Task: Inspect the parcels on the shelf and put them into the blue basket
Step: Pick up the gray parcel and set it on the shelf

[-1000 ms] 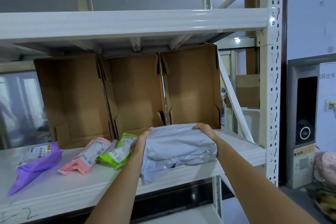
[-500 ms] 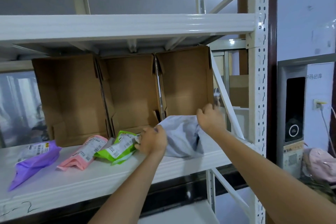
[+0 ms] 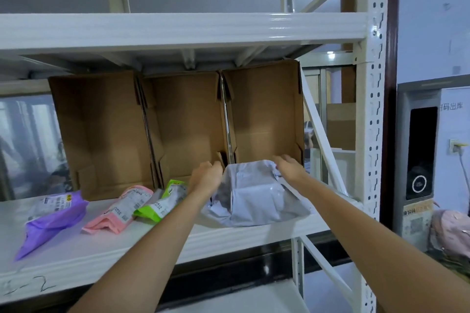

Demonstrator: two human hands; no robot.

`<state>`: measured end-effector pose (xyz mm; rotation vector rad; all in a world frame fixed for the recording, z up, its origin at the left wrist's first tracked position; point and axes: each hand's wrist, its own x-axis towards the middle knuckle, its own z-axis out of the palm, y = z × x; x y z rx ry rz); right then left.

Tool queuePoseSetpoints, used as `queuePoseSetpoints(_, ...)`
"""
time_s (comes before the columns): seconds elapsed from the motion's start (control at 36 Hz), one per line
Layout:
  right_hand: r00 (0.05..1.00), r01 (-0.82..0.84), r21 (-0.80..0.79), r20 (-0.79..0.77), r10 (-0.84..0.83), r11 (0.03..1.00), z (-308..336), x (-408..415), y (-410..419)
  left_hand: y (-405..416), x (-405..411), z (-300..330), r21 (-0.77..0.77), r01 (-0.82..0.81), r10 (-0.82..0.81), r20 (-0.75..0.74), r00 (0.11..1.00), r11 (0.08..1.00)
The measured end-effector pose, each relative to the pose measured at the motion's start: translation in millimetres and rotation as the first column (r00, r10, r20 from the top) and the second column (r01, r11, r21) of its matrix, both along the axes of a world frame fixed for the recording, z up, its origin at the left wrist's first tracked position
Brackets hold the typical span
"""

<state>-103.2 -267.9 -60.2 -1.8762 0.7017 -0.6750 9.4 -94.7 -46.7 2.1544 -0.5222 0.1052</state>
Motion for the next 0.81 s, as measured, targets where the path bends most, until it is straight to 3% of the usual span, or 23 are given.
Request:
queuePoseSetpoints(0.14,0.996,-0.082,0.076,0.046,0.079,0.994,-3.5,25.6,-0.4,-13.5,2.4,-1.7,-0.333,0.167,-0.225,-0.145,0.963,0.928)
queuePoseSetpoints(0.19,0.992,-0.111,0.16,0.079,0.099,0.981,-6.9,31.6,2.8,-26.5,2.9,-15.4,-0.458,0.228,-0.367,-0.24,0.899,0.859)
queuePoseSetpoints(0.33,0.946,-0.27,0.421,0.282,0.157,0.866,-32.2,43.1,-3.2,-45.7,8.2,-54.8,-0.695,0.18,-0.573,-0.388,0.722,0.696)
queuePoseSetpoints(0.47,0.912,-0.285,0.455,0.401,0.092,0.844,-51.7,62.4,-22.8,-48.9,13.8,-61.0,-0.75,0.183,-0.638,-0.377,0.672,0.636)
queuePoseSetpoints(0.67,0.919,-0.333,0.528,0.369,0.143,0.781,-39.9,54.1,-9.3,-49.1,11.1,-60.8,-0.76,0.286,-0.721,-0.322,0.614,0.583)
queuePoseSetpoints(0.81,0.93,-0.339,0.403,0.283,0.236,0.85,-30.6,45.9,-4.8,-45.6,14.5,-53.8,-0.788,0.222,-0.721,-0.358,0.594,0.574)
